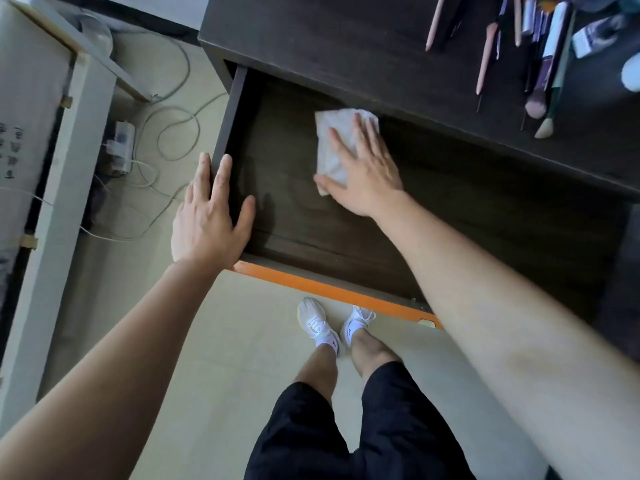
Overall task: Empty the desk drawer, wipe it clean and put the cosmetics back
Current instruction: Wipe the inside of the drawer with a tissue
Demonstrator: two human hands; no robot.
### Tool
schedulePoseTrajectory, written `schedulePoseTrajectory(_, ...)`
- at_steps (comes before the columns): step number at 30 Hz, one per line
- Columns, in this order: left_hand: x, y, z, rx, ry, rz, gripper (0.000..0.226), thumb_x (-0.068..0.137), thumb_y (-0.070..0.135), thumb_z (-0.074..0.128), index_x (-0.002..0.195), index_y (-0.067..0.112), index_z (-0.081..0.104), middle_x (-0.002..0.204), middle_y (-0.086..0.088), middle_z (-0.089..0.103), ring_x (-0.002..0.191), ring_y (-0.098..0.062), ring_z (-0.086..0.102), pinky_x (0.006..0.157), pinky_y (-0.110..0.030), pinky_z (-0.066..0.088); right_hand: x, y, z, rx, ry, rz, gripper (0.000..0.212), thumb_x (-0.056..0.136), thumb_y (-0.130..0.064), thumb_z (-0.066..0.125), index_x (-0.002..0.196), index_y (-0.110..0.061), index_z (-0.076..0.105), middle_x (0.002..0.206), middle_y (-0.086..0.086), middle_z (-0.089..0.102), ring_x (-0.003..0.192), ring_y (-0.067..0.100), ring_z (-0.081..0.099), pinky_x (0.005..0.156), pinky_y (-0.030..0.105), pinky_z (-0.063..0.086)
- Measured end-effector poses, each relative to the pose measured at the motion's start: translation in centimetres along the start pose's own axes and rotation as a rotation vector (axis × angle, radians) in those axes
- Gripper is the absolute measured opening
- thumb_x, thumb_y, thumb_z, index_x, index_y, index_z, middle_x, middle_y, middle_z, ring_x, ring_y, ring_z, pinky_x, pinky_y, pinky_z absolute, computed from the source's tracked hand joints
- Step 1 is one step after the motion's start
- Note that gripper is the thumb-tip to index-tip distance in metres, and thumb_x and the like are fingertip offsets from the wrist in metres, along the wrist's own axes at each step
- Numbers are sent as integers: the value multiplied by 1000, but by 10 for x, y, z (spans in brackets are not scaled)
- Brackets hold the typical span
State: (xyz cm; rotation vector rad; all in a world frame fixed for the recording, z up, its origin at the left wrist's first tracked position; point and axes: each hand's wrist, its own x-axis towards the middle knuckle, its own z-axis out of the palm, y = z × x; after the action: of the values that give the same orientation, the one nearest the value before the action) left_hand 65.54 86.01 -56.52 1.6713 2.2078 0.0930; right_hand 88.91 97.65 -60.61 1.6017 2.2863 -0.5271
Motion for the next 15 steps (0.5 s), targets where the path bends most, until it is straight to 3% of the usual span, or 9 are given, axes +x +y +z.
schedulePoseTrajectory(2, 0, 0, 0, 6, 6, -7, 63, 98, 51, 37, 153, 29, 16, 163, -3, 12, 142, -30, 28, 104, -49, 38, 8, -34, 5, -14, 18, -33, 85, 91, -74, 30, 158, -31, 0, 164, 15, -17, 150, 34, -18, 123, 46, -7)
schedulePoseTrajectory(5, -1, 3, -2, -13, 14, -25, 58, 99, 49, 35, 153, 32, 18, 162, -1, 14, 142, -29, 28, 105, -49, 37, -30, -63, 29, -59, -12, -234, 78, 93, -67, 37, 158, -34, 10, 166, 12, -9, 152, 32, -12, 124, 44, -2)
schedulePoseTrajectory(8, -1, 6, -4, -8, 10, -45, 56, 101, 46, 33, 153, 33, 17, 163, 2, 13, 143, -29, 28, 104, -50, 39, -70, -28, 47, -19, -9, -348, 74, 91, -64, 46, 156, -38, 21, 167, 8, 1, 153, 28, -5, 125, 40, 2)
schedulePoseTrajectory(12, -1, 4, -2, -8, 12, -30, 55, 101, 44, 32, 153, 34, 16, 163, 3, 13, 141, -30, 32, 97, -52, 45, -67, 47, 34, -14, 1, -188, 80, 86, -71, 47, 155, -40, 20, 167, 10, -1, 153, 30, -5, 125, 46, 8)
schedulePoseTrajectory(15, 0, -1, 1, -25, 23, -37, 58, 101, 47, 30, 154, 34, 10, 162, 6, 13, 139, -29, 37, 94, -50, 47, -27, 41, 11, -22, -3, -28, 84, 89, -77, 32, 157, -40, -2, 164, 11, -20, 150, 32, -19, 120, 44, -9)
